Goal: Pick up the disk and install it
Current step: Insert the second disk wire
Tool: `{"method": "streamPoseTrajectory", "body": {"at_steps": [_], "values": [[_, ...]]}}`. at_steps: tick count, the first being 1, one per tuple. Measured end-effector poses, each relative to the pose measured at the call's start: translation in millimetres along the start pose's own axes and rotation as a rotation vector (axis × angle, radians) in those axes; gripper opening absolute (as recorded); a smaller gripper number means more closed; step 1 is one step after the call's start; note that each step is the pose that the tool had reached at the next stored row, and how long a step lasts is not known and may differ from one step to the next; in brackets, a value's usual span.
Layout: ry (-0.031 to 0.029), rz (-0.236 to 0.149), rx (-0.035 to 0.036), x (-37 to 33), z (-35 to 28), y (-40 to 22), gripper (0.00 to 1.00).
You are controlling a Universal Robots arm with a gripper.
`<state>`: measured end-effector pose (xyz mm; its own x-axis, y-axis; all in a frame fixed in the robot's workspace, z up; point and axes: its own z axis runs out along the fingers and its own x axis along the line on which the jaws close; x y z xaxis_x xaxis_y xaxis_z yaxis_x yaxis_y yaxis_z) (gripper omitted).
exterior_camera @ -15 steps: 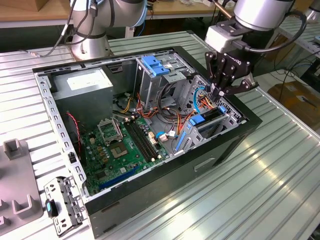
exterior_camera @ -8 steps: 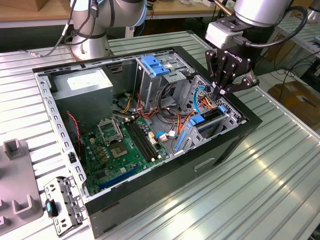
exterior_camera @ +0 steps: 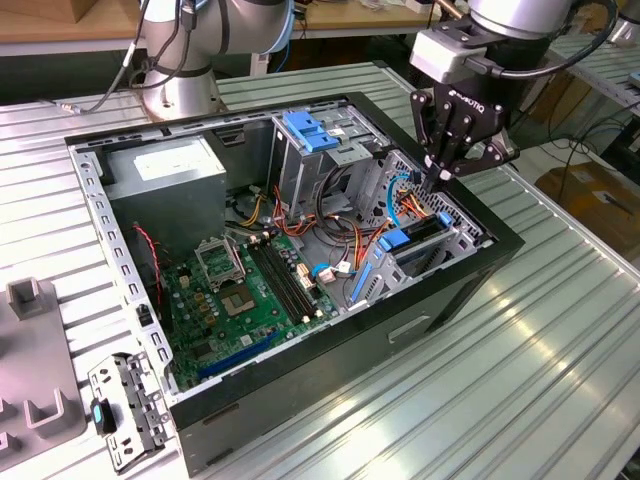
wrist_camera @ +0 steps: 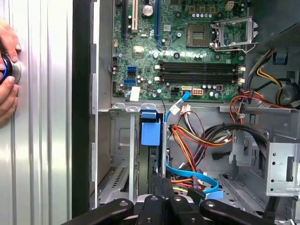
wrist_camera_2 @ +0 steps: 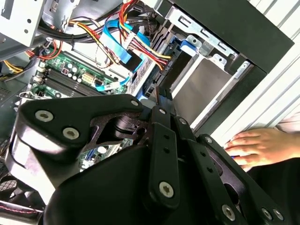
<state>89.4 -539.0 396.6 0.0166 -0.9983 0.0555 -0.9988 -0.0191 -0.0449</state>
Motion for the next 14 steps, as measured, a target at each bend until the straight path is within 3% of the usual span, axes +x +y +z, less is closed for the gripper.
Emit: {"method": "streamPoseTrajectory", "body": {"at_steps": [3, 5, 8, 11, 12, 13, 14], "values": [[0.0037, 0.000, -0.0011, 0.0, -2.8, -0.3, 0.11], [0.0176, -0.001, -0.0040, -0.6, -3.6, -1.0, 0.11], [0.0257, -0.002, -0.0102, -4.3, -3.7, -2.3, 0.11], [0.0498, -0.003, -0.0194, -12.2, -4.1, -4.3, 0.11], [0.0613, -0.004, -0.0232, -15.4, -4.2, -5.1, 0.11], [0.0657, -0.005, -0.0269, -18.7, -4.3, -5.9, 0.11], [0.0658, -0.005, -0.0291, -20.0, -4.4, -6.4, 0.11]]}}
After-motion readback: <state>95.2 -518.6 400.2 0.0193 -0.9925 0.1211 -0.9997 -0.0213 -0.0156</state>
